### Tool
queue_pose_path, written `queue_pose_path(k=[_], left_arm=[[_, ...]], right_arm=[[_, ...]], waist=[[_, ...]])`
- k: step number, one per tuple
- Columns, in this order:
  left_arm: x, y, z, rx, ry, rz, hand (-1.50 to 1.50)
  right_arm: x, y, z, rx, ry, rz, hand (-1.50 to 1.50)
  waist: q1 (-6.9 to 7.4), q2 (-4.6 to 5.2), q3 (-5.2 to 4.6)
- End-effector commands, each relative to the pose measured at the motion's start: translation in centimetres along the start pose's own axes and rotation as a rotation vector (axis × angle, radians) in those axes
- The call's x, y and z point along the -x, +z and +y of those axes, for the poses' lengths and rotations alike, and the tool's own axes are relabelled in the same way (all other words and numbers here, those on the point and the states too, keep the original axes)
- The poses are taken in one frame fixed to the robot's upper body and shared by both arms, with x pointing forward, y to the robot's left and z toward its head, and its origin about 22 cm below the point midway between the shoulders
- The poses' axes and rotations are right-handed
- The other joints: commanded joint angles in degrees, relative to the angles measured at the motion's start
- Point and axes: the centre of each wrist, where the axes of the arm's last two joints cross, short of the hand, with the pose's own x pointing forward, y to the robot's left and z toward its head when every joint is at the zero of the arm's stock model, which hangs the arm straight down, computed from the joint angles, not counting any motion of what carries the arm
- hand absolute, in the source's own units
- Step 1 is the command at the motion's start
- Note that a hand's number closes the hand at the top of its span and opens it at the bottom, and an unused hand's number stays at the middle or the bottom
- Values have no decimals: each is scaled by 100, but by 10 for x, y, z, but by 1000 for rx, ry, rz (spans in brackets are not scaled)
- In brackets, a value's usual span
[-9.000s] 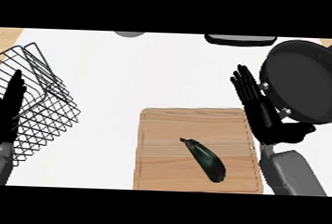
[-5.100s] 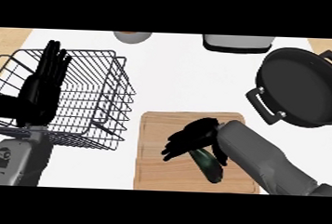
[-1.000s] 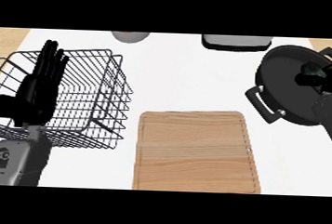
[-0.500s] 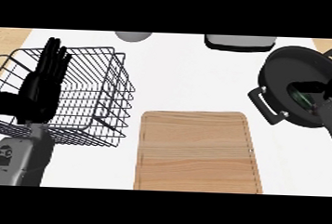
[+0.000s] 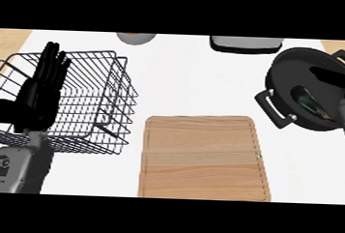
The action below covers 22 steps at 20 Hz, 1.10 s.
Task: Pick the eggplant from the cutting board and place it in the pot
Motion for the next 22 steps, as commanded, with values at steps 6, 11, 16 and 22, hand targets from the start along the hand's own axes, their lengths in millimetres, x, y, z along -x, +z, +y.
queue_pose_path(k=[6, 11, 16, 22], left_arm=[[-8, -1, 3, -11, -7, 0, 0], [-8, 12, 17, 4, 0, -6, 0], [-7, 2, 9, -2, -14, -3, 0], [1, 12, 15, -6, -13, 1, 0]], right_arm=[[43, -8, -52, 168, -202, -14, -150], [71, -7, -94, 195, -260, -26, -150], [113, 5, -134, 213, -279, -7, -150], [143, 11, -184, 236, -270, -33, -150]], waist=[[-108, -37, -5], [-76, -40, -9], [-112, -34, -9], [-71, -21, -7]])
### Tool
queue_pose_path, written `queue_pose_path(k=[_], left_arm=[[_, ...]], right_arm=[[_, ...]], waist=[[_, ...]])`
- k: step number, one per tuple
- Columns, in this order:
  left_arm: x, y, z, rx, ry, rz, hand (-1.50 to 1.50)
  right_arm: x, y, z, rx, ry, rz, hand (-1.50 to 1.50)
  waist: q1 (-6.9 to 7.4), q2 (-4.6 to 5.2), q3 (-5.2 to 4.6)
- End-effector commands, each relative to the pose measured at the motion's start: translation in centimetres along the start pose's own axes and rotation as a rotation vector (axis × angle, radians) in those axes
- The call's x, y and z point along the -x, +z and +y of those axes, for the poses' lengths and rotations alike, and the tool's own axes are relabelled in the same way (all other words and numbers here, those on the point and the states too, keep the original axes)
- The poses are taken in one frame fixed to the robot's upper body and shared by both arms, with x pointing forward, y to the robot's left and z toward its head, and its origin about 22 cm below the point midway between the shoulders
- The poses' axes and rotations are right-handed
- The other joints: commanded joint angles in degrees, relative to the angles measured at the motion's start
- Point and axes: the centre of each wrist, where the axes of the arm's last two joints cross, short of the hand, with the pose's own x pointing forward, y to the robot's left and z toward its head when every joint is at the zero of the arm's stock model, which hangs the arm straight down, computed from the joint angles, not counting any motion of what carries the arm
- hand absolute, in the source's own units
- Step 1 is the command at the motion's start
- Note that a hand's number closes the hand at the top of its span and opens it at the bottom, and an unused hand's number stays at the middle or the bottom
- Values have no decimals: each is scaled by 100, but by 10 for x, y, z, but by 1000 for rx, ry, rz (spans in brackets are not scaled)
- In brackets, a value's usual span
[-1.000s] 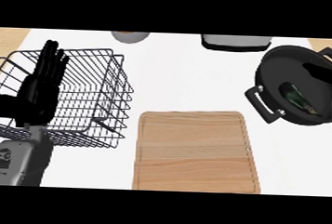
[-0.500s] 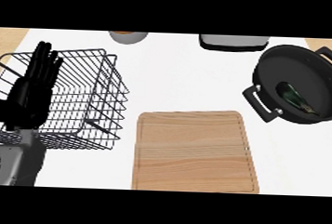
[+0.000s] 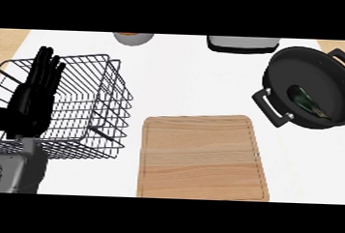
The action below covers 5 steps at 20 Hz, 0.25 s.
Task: Pick the eggplant from the cutting board and place it in the pot
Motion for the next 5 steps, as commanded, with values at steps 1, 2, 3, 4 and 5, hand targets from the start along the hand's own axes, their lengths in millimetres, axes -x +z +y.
queue_pose_path(k=[1, 2, 3, 4, 5], left_arm=[[1, -3, 1, -8, 12, 13, 0], [-18, -10, 1, 6, 11, 4, 0], [2, -12, 3, -12, 4, -2, 0], [5, 7, -17, 2, 9, 5, 0], [-19, -6, -7, 3, -4, 5, 0]], right_arm=[[9, 2, -50, 13, -10, -13, -150], [15, -5, -49, 3, -12, -5, -150], [-3, -3, -47, 3, 0, -3, -150], [29, -3, -60, 26, -3, 16, -150], [22, -15, -72, 25, 14, -25, -150]], waist=[[-16, 0, 1], [17, 6, 3], [17, 9, 0], [28, 8, 4], [25, 6, 5]])
